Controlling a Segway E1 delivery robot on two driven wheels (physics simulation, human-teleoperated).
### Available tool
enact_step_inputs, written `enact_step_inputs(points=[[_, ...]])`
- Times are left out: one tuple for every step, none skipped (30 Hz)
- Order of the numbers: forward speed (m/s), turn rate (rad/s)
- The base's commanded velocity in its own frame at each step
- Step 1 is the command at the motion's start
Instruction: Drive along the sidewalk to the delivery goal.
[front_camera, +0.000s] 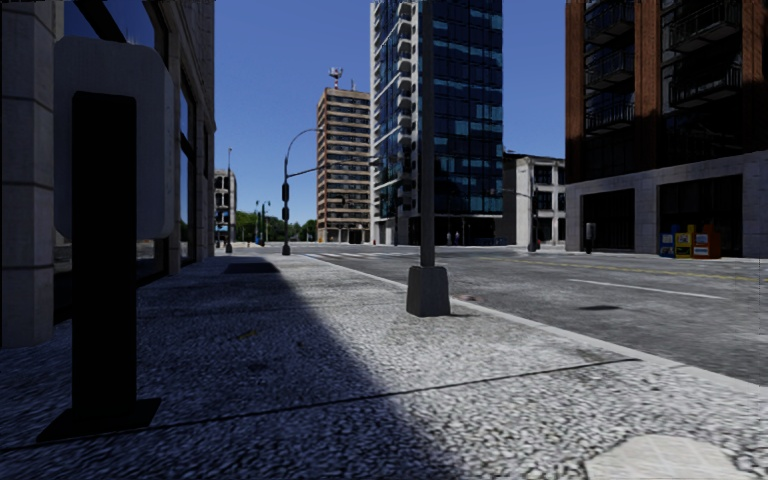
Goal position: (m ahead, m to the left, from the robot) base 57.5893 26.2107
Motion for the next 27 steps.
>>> enact_step_inputs(points=[[0.34,0.00],[0.34,0.00],[0.78,0.00],[1.10,0.00],[1.28,0.00],[1.35,0.00],[1.37,0.00],[1.38,0.00],[1.38,0.00],[1.39,0.00],[1.40,0.00],[1.40,0.00],[1.40,0.00],[1.40,0.00],[1.40,0.00],[1.40,0.00],[1.40,0.00],[1.40,0.00],[1.40,0.00],[1.40,0.00],[1.40,0.00],[1.40,0.00],[1.40,0.00],[1.40,0.00],[1.40,0.00],[1.40,0.00],[1.40,0.00]])
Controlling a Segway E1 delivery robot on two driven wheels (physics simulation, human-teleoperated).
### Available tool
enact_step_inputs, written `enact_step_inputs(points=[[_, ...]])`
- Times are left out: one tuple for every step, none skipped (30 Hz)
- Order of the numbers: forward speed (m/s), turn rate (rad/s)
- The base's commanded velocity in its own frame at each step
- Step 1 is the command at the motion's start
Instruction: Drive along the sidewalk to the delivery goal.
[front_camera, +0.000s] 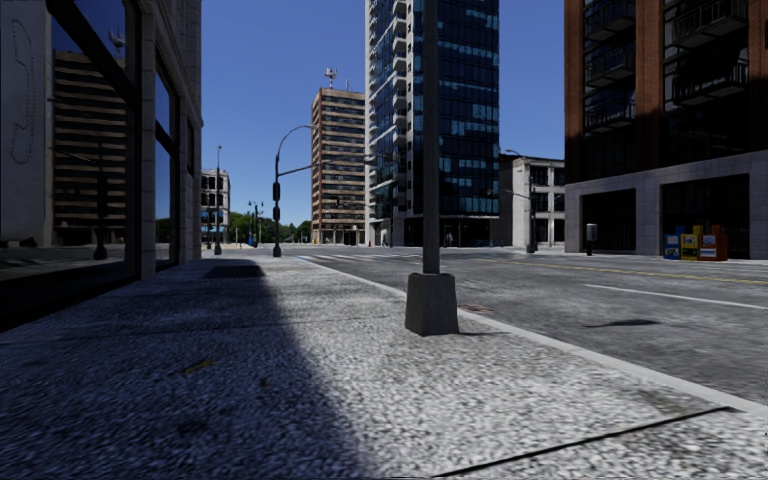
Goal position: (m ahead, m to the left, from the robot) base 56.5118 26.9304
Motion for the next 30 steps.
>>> enact_step_inputs(points=[[1.40,0.00],[1.40,0.00],[1.40,0.00],[1.40,0.00],[1.40,0.00],[1.40,0.00],[1.40,0.00],[1.40,0.00],[1.40,0.00],[1.40,0.19],[1.40,0.48],[1.40,0.74],[1.40,0.88],[1.40,0.93],[1.40,0.93],[1.40,0.94],[1.40,0.94],[1.40,0.88],[1.40,0.65],[1.40,0.65],[1.40,0.55],[1.40,0.52],[1.40,0.49],[1.40,0.41],[1.40,0.38],[1.40,0.37],[1.40,0.37],[1.40,0.54],[1.40,0.75],[1.40,0.96]])
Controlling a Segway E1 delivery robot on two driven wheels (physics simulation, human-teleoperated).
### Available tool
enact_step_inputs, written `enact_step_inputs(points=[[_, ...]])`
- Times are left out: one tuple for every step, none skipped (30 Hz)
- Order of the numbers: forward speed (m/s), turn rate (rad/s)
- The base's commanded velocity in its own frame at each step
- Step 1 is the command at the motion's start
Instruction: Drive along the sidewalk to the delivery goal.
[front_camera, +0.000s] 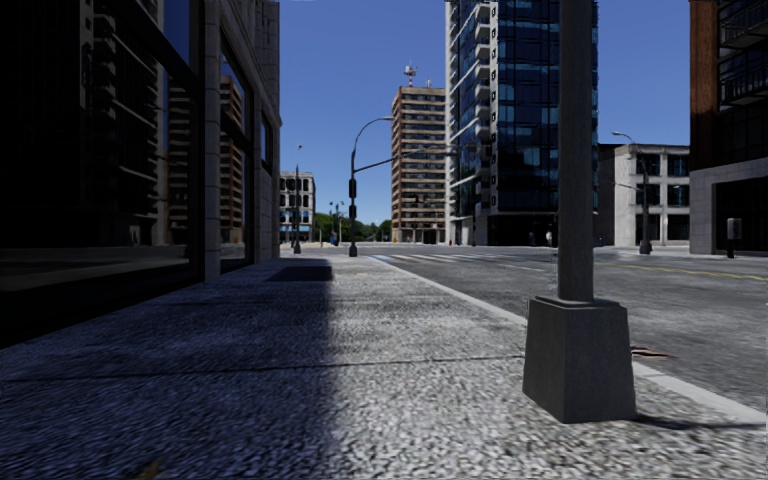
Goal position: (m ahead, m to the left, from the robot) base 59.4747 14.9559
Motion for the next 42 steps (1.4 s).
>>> enact_step_inputs(points=[[1.40,1.03],[1.40,1.03],[1.40,1.03],[1.40,0.51],[1.40,0.06],[1.40,0.00],[1.40,0.00],[1.40,0.00],[1.40,0.00],[1.40,0.00],[1.40,0.00],[1.40,0.00],[1.40,0.00],[1.40,0.00],[1.40,0.00],[1.40,0.00],[1.40,0.00],[1.40,0.00],[1.40,0.00],[1.40,0.00],[1.40,0.00],[1.40,0.00],[1.40,0.00],[1.40,0.00],[1.40,0.00],[1.40,0.00],[1.40,0.00],[1.40,0.00],[1.40,0.00],[1.40,0.00],[1.40,0.00],[1.40,0.00],[1.40,0.00],[1.40,0.00],[1.40,0.00],[1.40,0.00],[1.40,0.00],[1.40,0.00],[1.40,0.00],[1.40,0.00],[1.40,0.00],[1.40,0.00]])
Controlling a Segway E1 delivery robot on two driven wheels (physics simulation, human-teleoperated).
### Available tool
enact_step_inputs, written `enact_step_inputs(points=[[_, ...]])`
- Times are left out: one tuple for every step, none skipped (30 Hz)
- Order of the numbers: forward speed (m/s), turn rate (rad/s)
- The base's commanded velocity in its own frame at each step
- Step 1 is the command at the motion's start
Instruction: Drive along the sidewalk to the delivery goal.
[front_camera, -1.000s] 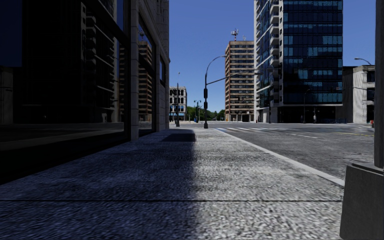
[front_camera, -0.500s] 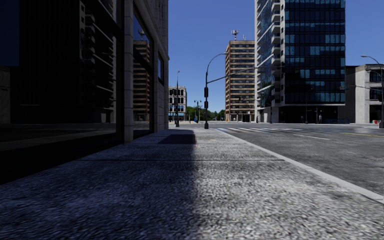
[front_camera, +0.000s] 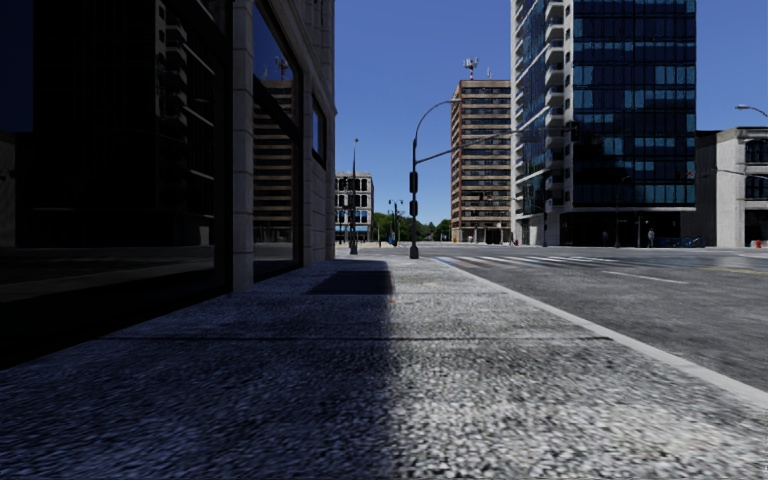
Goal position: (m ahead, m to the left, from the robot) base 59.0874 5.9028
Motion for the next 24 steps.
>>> enact_step_inputs(points=[[1.40,0.00],[1.40,0.00],[1.40,0.00],[1.40,0.00],[1.40,0.00],[1.40,0.00],[1.40,0.00],[1.40,0.00],[1.40,0.00],[1.40,0.00],[1.40,0.00],[1.40,0.00],[1.40,0.00],[1.40,0.00],[1.40,0.00],[1.40,0.00],[1.40,0.00],[1.40,0.00],[1.40,0.00],[1.40,0.00],[1.40,0.00],[1.40,0.00],[1.40,0.00],[1.40,0.00]])
